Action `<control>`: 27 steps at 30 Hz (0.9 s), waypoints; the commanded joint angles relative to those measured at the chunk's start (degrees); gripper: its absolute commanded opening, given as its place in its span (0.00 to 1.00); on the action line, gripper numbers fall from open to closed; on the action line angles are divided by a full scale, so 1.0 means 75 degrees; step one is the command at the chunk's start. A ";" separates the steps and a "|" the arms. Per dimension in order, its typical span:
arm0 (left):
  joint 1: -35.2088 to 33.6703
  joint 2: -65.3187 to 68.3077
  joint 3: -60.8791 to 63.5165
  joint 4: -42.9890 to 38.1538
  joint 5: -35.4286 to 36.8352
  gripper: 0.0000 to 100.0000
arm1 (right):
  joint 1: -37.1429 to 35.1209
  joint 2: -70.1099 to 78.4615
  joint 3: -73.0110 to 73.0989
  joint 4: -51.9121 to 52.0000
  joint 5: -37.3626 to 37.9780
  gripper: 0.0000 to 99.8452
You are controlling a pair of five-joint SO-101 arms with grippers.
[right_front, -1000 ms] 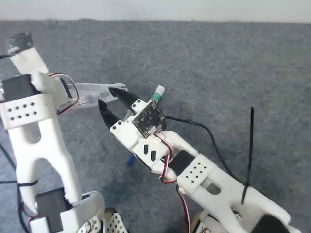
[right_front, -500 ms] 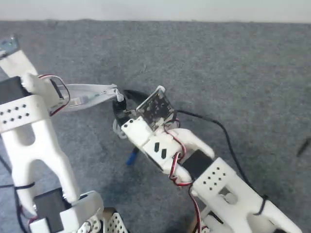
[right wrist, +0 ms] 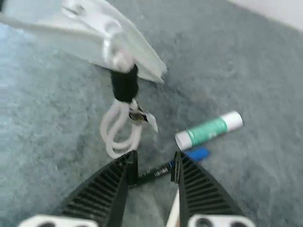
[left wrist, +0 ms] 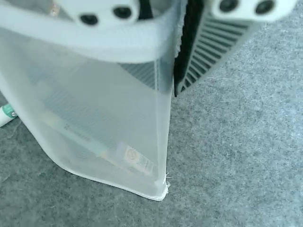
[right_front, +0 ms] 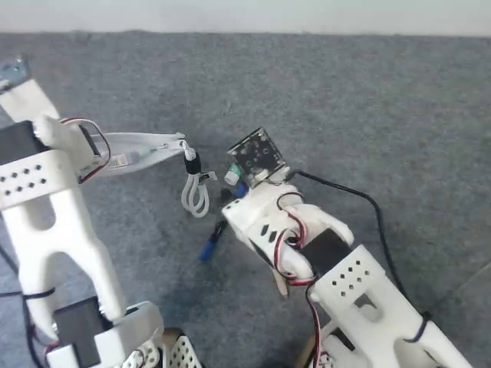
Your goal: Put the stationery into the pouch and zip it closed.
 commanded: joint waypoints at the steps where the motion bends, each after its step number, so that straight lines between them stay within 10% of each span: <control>1: -0.0094 -0.0059 -0.0064 -0.0141 0.0152 0.01 | 0.0193 -0.0240 -0.0457 0.0522 -0.0117 0.11; 27: -0.0586 -0.0047 -0.0064 -0.0281 0.0117 0.01 | 0.0756 0.5796 -0.2790 0.0580 0.0270 0.12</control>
